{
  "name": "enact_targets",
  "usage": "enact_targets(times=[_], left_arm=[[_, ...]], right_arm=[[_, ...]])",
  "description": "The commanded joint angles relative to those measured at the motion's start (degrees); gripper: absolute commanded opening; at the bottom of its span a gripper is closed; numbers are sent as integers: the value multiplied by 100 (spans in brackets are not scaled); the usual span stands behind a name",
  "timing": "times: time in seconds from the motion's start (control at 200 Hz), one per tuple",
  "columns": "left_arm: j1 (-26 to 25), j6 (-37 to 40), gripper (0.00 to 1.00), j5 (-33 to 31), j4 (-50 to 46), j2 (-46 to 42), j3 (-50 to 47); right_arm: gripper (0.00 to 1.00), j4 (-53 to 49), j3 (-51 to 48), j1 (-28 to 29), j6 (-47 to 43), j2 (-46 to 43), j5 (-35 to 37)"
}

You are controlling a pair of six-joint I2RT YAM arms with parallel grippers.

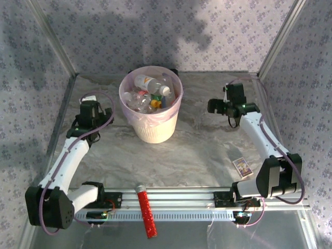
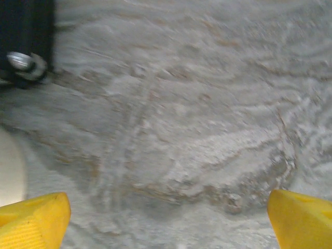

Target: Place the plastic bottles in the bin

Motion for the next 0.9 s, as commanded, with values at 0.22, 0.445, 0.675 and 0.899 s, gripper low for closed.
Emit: enact_targets(times=[0.22, 0.445, 0.675, 0.899], left_arm=[[241, 398, 100, -339, 2351, 852, -975], [257, 914, 100, -130, 3850, 1671, -1381], [283, 1393, 100, 196, 4446, 2323, -1303], [550, 1262, 100, 440, 5406, 2471, -1724]], right_arm=[[99, 2064, -1389, -225, -750, 268, 1092], [99, 3110, -1818, -245, -867, 987, 1341], [99, 4391, -2389, -202, -1207, 956, 1305], [99, 5452, -3018, -331, -1383, 628, 1382]])
